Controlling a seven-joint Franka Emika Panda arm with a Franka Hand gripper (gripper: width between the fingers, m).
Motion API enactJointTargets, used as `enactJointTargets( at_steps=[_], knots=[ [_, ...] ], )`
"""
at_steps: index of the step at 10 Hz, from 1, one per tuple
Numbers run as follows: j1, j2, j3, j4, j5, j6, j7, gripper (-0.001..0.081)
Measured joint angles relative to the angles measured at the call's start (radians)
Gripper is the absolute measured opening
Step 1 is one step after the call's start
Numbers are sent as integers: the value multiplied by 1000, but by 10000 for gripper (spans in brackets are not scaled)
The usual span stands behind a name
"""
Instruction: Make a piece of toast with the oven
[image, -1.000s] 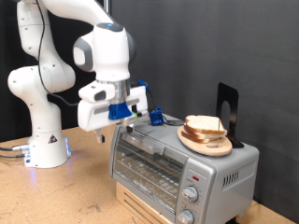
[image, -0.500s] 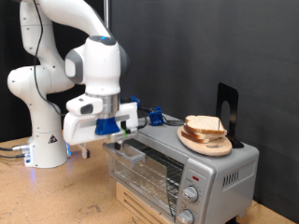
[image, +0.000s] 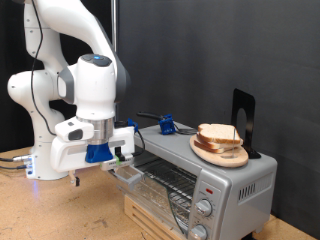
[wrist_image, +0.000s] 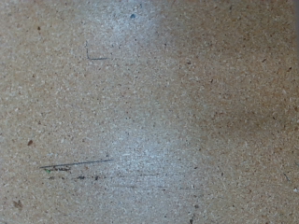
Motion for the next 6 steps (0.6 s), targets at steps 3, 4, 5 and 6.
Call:
enactJointTargets(
  at_steps=[3,4,5,6],
  knots=[
    [-1,-14,-4,-3,101,24,-107,808],
    [-1,-32,-6,-8,129,28,-135,808],
    [-2,-54,-9,-15,137,28,-147,808],
    [-3,-72,-10,-23,136,25,-147,808]
  ],
)
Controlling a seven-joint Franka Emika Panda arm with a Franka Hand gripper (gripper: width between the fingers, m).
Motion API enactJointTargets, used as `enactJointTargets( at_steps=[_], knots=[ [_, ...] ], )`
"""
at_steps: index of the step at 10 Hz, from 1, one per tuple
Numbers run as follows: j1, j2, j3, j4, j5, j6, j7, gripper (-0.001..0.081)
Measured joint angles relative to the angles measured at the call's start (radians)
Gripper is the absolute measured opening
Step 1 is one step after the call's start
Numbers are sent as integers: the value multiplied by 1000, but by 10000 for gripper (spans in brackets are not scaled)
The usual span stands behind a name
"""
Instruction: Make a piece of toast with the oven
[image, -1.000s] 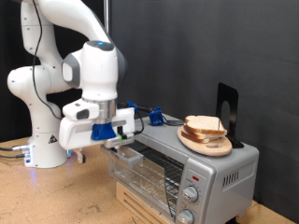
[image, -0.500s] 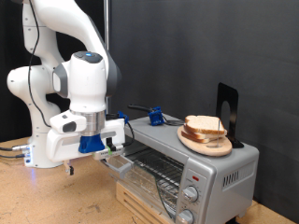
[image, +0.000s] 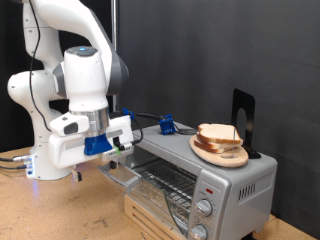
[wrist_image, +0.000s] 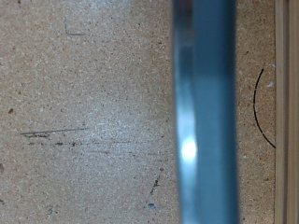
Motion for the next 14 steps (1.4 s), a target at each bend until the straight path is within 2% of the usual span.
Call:
enactJointTargets(
  at_steps=[2,5,8,11,14],
  knots=[
    [-10,-6,0,-4,-43,-13,40,808],
    [-34,31,-1,4,-123,6,152,808],
    [-52,107,-9,54,-129,58,178,808],
    [-58,180,-19,120,-128,69,192,808],
    [-63,222,-25,143,-127,65,184,808]
  ],
)
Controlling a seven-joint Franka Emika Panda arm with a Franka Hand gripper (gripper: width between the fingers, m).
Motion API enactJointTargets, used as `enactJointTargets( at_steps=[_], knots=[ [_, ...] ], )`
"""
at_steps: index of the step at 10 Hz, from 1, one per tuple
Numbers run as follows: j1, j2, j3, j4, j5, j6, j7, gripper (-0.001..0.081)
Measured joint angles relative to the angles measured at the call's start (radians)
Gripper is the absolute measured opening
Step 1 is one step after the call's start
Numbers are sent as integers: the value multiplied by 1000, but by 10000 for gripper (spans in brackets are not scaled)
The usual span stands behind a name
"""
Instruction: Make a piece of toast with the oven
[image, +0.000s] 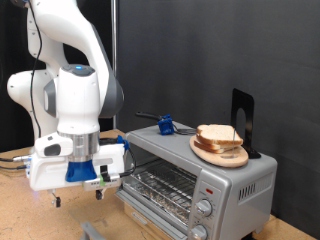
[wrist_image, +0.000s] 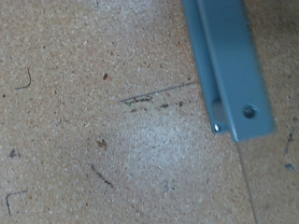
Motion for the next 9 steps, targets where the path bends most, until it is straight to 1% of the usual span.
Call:
enactJointTargets(
  at_steps=[3,4,5,6,7,8,9],
  knots=[
    [-6,6,-2,-5,-1,-24,-47,808],
    [-6,6,-2,-5,-1,-22,-44,808],
    [-6,4,3,-4,62,-29,-92,808],
    [-8,-13,11,2,178,-71,-214,808],
    [-10,-46,12,15,281,-162,-353,808],
    [-15,-90,8,25,356,-255,-471,808],
    [-20,-133,1,28,412,-323,-550,808]
  ],
)
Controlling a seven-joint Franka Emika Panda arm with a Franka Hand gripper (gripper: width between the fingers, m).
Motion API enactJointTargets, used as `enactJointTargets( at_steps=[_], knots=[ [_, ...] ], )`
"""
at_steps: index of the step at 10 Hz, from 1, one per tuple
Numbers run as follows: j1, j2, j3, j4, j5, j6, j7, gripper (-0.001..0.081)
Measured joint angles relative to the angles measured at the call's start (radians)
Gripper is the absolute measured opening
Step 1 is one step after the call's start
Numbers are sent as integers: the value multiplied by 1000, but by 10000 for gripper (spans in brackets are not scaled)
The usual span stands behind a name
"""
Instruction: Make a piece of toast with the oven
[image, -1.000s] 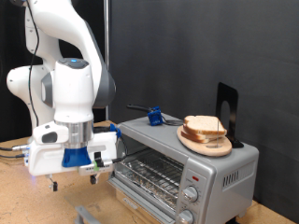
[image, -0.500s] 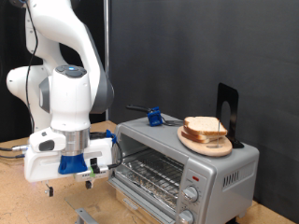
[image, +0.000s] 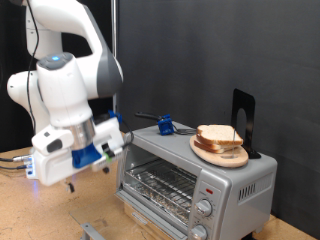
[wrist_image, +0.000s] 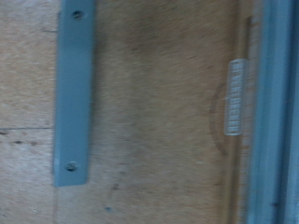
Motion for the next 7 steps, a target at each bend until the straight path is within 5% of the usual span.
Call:
enactJointTargets(
  at_steps=[4,7],
  knots=[
    [-2,-153,-48,13,151,-185,-210,808],
    [-3,-246,-48,15,131,-220,-118,808]
  ],
)
